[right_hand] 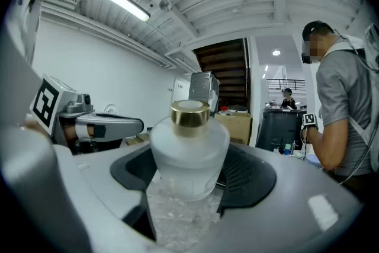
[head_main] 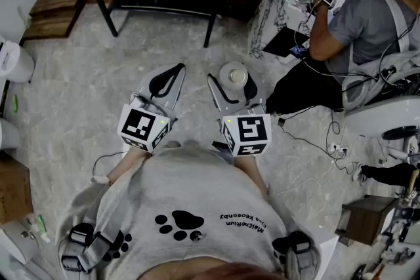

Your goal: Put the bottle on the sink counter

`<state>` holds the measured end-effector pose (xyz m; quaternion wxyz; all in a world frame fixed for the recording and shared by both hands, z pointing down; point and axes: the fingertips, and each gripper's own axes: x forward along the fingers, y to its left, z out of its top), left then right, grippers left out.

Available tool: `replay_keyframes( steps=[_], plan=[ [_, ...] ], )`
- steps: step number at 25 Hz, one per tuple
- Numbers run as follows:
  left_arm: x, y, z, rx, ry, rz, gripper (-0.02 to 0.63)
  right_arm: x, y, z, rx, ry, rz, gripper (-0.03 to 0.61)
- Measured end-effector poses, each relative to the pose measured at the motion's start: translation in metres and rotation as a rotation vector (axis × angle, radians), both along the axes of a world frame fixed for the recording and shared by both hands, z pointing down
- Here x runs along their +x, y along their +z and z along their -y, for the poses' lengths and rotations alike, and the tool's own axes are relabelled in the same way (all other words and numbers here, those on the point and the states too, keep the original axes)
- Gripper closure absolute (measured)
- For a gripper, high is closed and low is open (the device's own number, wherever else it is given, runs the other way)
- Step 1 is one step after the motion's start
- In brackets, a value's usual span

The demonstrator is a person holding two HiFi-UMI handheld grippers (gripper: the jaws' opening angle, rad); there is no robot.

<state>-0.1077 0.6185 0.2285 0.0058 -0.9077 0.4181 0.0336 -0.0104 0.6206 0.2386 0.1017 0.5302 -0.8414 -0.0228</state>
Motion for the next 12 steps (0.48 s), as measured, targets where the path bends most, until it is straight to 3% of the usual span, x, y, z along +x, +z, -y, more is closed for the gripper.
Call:
replay_keyframes(
  steps=[12],
  plan=[
    [0.03, 0.002, 0.003, -0.011, -0.022, -0.006, 0.612, 0.029, -0.003, 0.002, -0.008, -0.038, 0.032, 0.248]
  ],
)
